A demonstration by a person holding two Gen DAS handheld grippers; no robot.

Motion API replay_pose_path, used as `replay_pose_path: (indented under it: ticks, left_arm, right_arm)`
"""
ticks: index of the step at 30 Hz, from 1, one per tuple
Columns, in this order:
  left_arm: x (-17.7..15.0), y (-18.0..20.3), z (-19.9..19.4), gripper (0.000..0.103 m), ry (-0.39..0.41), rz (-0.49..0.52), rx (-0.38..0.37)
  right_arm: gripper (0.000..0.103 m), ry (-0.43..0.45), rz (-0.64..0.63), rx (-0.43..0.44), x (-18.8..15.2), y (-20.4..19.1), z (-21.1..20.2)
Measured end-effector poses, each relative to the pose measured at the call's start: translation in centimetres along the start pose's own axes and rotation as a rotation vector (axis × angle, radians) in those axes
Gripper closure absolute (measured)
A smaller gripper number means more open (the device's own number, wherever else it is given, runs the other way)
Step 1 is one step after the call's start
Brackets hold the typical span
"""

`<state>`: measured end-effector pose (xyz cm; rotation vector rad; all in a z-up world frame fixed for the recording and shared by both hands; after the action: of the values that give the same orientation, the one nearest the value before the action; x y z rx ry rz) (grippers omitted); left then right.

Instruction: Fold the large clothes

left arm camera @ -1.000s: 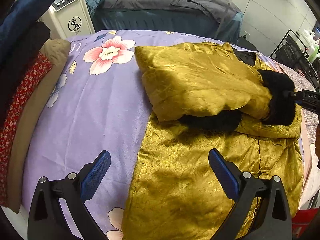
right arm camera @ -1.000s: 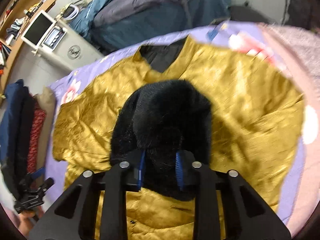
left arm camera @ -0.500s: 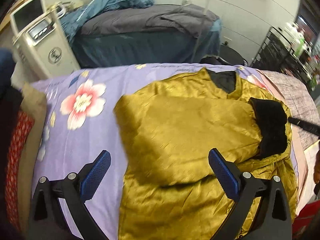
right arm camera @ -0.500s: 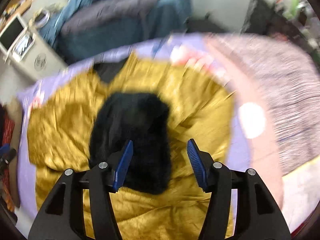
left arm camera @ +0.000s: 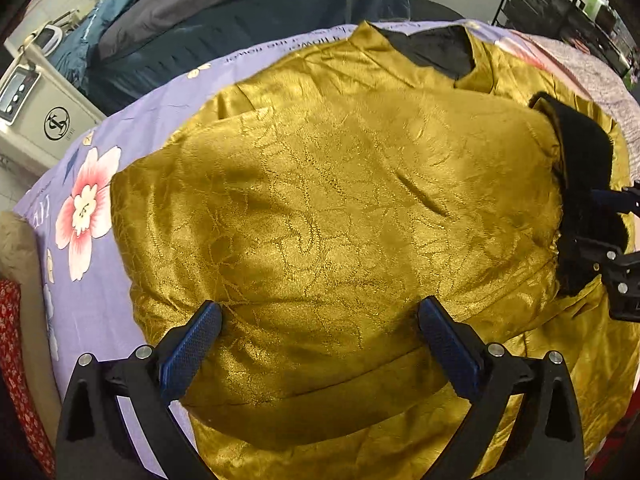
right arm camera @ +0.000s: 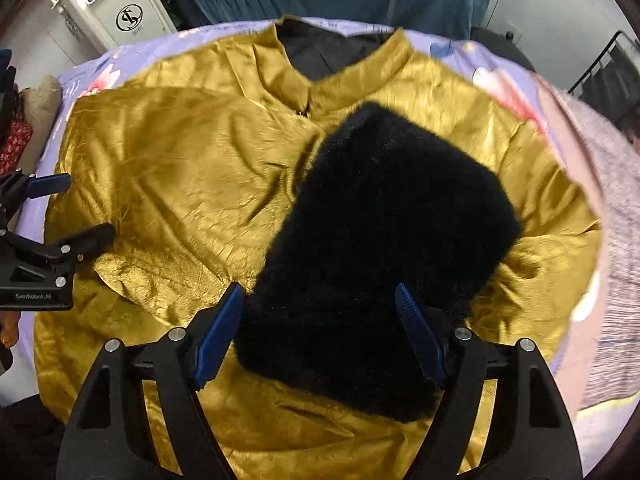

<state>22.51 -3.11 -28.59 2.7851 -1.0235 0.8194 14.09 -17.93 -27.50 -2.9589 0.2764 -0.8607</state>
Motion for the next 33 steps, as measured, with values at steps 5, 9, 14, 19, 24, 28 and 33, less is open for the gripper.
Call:
replay_pose_path:
  ticks: [5,9,14,19,24,28,33]
  left_arm:
    - [-0.1,-0.1,1.5,0.005,0.001,-0.037,-0.018]
    - [0.0,0.3,2.4,0.005,0.025,-0.003,0.001]
    - [0.3,0.6,2.8,0.005,0.003,0.018,0.036]
    - [0.9,0.3,1.9,0.005,-0.036,0.002,-0.003]
    - [1.8,-1.4,-2.6,0.006,0.103,-0.048,-0.016]
    - [-0.5,-4.1,-5.6,0.006,0.135,-0.105,-0.022]
    - [-7.4,-7.6,-7.5,0.007,0.053,-0.13,0.007]
  right_arm:
    - [0.016,-0.026,-0.046,-0.01,-0.2,-0.4,1.6]
    - [0.005,-0.077,-0.104,-0.058,-0.6,-1.0,3.2]
    - [0.005,-0.086,-0.094,-0.118,-0.4,-1.2,3.8]
    - [0.005,-0.068,-0.091,-0.105,1.0,-1.9,3.0]
    - [0.005,0.117,0.028,-0.015,2.9,-2.1,-3.1]
    - [0.005,0.146,0.187,0.041,1.0,0.6,-6.8]
    - [0.005,0.071,0.329,0.024,-5.0,6.1,-8.3]
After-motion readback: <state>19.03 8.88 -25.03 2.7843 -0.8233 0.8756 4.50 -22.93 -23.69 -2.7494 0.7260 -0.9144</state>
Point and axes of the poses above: each gripper's, at about its wrist camera, not at the fingertips, and z roughly the way its jaws point, y to its right, x to its top, the point moved 9 cm from there along z, roughly the way its jaws point, and after that the axes turned 15 degrees about y, right-handed, at the moved point
